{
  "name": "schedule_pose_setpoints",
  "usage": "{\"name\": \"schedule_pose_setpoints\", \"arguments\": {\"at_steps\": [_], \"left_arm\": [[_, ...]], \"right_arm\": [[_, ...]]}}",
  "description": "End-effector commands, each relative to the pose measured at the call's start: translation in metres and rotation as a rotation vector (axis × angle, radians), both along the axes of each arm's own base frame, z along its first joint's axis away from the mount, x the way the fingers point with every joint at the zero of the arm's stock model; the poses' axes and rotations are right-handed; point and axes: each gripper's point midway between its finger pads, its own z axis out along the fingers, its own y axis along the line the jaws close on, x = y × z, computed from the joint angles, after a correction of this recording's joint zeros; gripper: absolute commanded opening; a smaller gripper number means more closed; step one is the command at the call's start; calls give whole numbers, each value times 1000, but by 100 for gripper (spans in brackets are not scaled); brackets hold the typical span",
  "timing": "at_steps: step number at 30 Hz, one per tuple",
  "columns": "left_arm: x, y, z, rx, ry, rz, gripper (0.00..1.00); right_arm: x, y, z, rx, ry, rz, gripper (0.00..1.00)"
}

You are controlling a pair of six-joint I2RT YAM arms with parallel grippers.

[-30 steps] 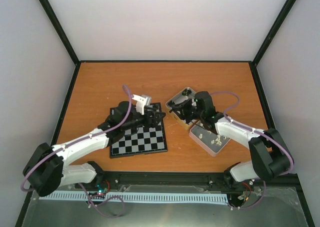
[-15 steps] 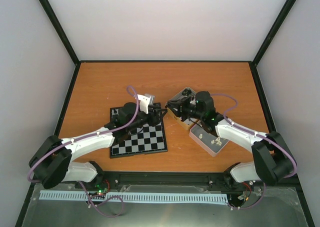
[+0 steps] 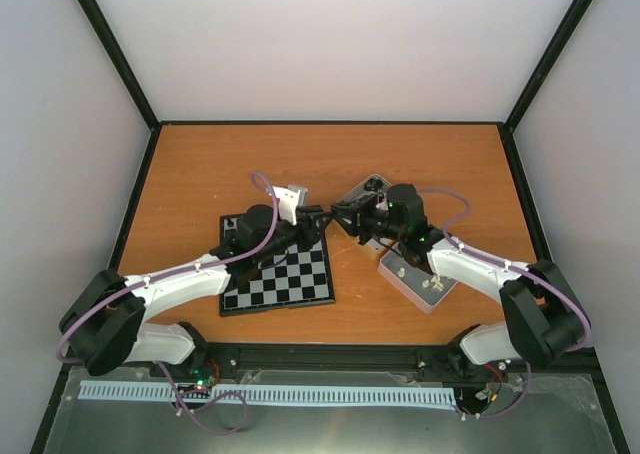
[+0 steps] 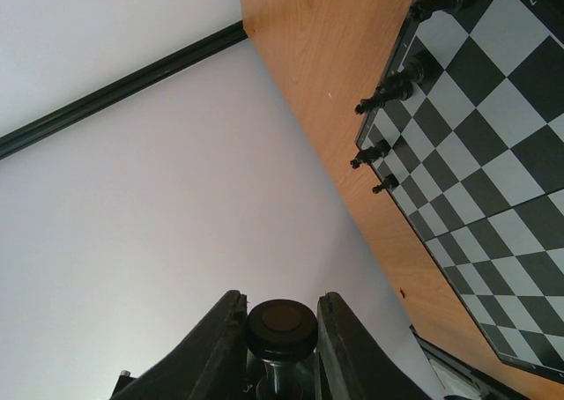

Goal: Set up the chess pieces on the board
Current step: Place the chess piece on the chessboard.

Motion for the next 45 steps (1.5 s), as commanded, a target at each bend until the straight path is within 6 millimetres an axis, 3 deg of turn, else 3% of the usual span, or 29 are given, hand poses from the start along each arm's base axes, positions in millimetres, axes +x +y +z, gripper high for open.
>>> {"name": "schedule_pose_setpoints", "arguments": {"at_steps": [1,5,11,19,23,25,31,35,38,45], "left_arm": [[4,-8,23,-33,-69,-6,34],[5,-10,21,-29,-44,-3,33],[3,-13,6,-5,1,-22,40],[7,-10,5,3,2,4,18],[8,-8,11,6,-18,15,12],[8,-6,13,23,-27,21,12],[4,5,6,143,24,28,11],[-7,10,-9,270,115,-51,11],[-15,24,-26,378,229,-96,11],[-12,84,-50,536,484,-35,12]], "right_arm": [[-2,7,0,12,4,19,23],[-2,7,0,2,-3,7,23],[0,9,2,10,-14,12,23],[-2,9,1,11,-10,18,23],[-3,9,-5,-15,-5,27,27],[-4,9,-8,-33,-11,35,32],[-3,7,-16,-168,-97,92,63],[-1,2,-19,-266,-169,124,69],[0,-5,-20,-319,-202,123,69],[1,-33,-36,-455,-200,91,69]]}}
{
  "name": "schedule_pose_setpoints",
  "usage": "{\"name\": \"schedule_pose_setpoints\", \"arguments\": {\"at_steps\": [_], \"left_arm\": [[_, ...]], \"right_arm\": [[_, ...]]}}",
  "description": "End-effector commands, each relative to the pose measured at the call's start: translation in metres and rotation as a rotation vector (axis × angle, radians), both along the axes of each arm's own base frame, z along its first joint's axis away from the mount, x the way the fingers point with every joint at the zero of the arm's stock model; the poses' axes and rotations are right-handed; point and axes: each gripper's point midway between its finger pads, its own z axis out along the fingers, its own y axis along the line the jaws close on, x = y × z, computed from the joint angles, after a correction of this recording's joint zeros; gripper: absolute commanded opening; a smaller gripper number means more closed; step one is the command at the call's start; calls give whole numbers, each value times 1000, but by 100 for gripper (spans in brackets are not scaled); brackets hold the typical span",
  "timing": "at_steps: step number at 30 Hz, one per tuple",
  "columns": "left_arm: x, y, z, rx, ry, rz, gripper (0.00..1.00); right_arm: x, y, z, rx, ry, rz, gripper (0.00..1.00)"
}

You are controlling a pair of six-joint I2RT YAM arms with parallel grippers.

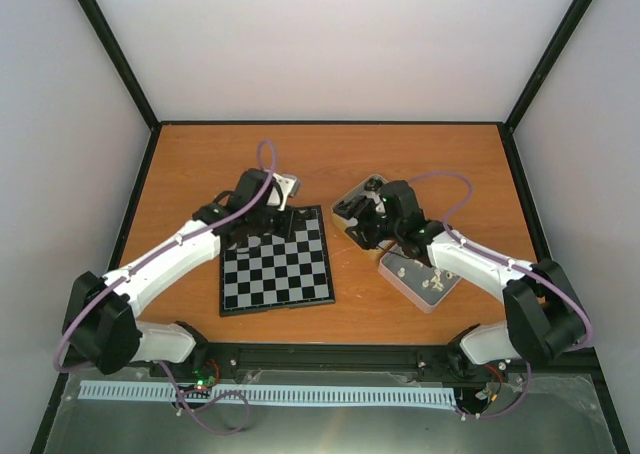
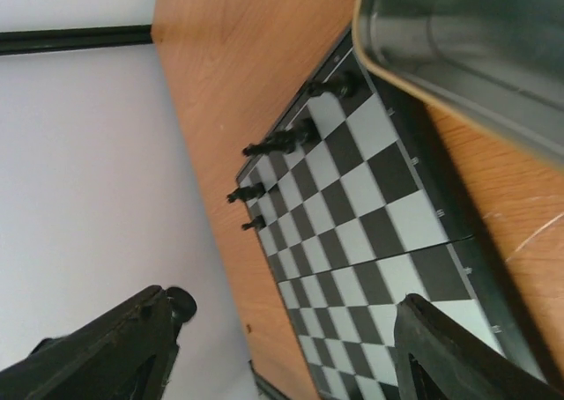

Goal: Set up the chess pieces on the board
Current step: Place the chess piece on the chessboard.

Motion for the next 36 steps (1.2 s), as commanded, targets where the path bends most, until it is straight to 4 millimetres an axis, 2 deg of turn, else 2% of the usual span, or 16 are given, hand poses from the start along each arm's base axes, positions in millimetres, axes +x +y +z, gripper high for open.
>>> {"name": "schedule_pose_setpoints", "arguments": {"at_steps": [1,9,12,15,18,22,25,33,36], "left_arm": [[-15,42,-28,152,222,7,12],[2,81,-62,319,360,119,17],[4,96,-82,408,392,163,17],[3,100,-101,456,438,164,17],[6,99,-110,465,453,161,17],[11,98,-115,474,460,163,17],[13,98,-113,472,456,170,21],[28,95,-84,409,365,239,31],[23,83,-77,336,348,183,37]], "right_arm": [[3,-23,-3,-110,-49,-31,69],[2,-36,-3,-145,-70,-45,69],[1,-39,-5,-147,-69,-52,69],[2,-37,-4,-136,-72,-47,69],[3,-36,-5,-128,-70,-38,69],[3,-36,-8,-129,-66,-35,69],[4,-36,-9,-130,-63,-34,69],[5,-35,-14,-130,-53,-24,69],[5,-34,-17,-128,-47,-18,69]]}}
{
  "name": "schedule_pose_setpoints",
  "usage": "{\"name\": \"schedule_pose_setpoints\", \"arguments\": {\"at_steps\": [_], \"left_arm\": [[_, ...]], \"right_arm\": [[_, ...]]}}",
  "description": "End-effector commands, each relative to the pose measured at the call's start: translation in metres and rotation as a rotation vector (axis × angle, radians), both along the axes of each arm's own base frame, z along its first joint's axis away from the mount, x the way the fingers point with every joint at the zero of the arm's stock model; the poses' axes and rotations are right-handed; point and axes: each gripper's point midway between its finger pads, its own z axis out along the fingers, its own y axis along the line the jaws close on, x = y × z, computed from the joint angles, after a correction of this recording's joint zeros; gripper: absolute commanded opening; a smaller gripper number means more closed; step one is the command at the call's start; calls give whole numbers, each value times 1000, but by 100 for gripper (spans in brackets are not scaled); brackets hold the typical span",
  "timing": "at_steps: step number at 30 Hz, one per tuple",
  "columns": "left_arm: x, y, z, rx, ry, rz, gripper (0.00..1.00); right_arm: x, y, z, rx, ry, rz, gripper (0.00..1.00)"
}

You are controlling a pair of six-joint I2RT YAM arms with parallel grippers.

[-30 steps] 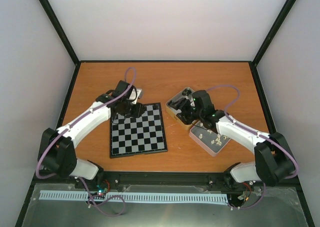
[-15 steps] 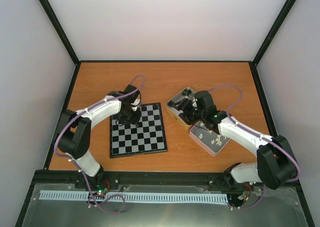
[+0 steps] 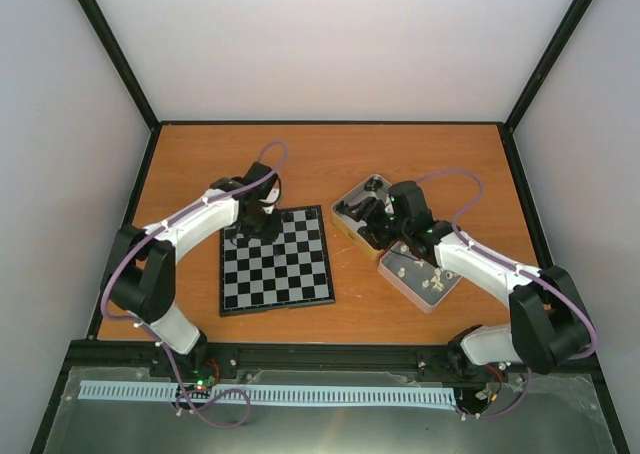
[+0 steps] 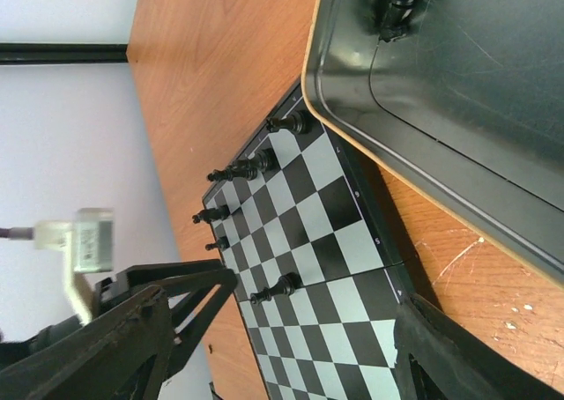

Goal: Set up the chess pieces on the board
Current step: Place the chess piece on the chessboard, then pick up the chess piece from the chessboard.

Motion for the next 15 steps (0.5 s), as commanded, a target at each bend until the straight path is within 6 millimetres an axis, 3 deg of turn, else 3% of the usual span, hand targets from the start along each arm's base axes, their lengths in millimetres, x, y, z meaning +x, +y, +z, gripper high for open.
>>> {"name": "schedule_pose_setpoints", "arguments": {"at_steps": [1,5,11,15], "left_arm": [[6,-20,31,-146,-78,-32,40],[-7,-25,20,-178,-31,-63,45],[-15,-19,-2,-143,25,-51,45],[-19,-24,-8,-166,53,-66,36]], "right_arm": [[1,-1,-7,-8,1,7,69],[1,-1,-9,-11,5,9,69],[0,0,-13,-15,13,12,69],[0,-1,-14,-17,18,12,69]]}}
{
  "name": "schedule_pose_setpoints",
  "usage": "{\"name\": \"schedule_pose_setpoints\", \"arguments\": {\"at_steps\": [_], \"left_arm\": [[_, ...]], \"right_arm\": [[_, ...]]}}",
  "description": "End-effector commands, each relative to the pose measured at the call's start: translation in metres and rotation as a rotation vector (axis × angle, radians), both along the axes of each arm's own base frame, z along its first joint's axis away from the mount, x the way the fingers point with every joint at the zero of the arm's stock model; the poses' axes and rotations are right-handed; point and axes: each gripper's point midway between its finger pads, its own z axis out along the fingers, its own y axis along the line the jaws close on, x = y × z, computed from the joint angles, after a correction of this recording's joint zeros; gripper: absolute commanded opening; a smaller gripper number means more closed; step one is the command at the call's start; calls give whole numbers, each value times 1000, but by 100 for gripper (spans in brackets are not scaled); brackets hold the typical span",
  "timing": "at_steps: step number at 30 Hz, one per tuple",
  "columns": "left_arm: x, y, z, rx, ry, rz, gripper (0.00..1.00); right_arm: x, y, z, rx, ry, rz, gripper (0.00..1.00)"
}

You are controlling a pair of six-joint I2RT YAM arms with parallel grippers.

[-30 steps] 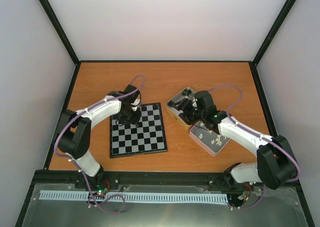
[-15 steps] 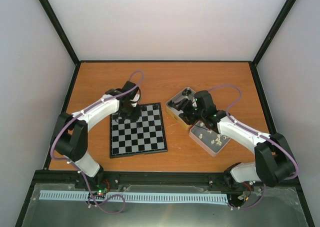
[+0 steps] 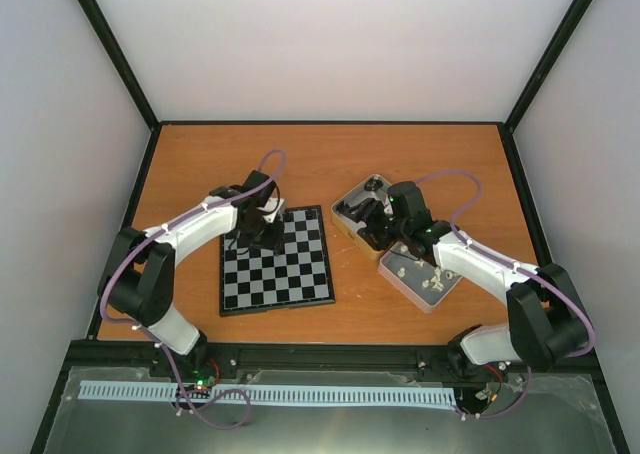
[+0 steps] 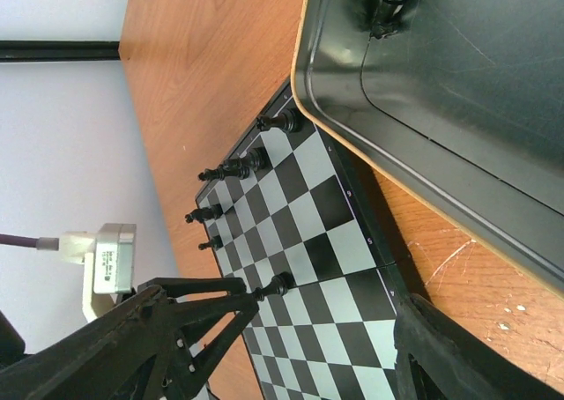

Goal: Set up the chess pieces on the board
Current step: Pick up the chess piece from the chessboard, then place the chess piece on the chessboard.

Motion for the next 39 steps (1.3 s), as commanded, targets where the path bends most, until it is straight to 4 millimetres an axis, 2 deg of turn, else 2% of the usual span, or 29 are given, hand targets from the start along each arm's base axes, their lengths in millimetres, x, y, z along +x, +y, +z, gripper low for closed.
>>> {"name": "schedule_pose_setpoints", "arguments": {"at_steps": [1,7,11,19,25,32,39], "left_arm": [[0,-9,-4,-47,19,-32,32],[2,1,-10,17,25,-8,19],[14,9,1,68,-33,28,13],[59,23,24,158,-167,153,13],[89,34,16,135,-163,225,13],[105,35,12,132,-162,222,13],[109,35,-1,161,-137,206,14]], "right_arm": [[0,-2,-8,-10,5,4,69],[0,-2,-7,-12,5,3,69],[0,-2,-7,-13,2,6,69],[-1,-3,-7,-15,2,4,69],[0,-6,-4,-12,-4,3,69],[0,-8,-2,-13,-13,-4,69],[-2,-10,-3,-14,-9,-5,69]]}}
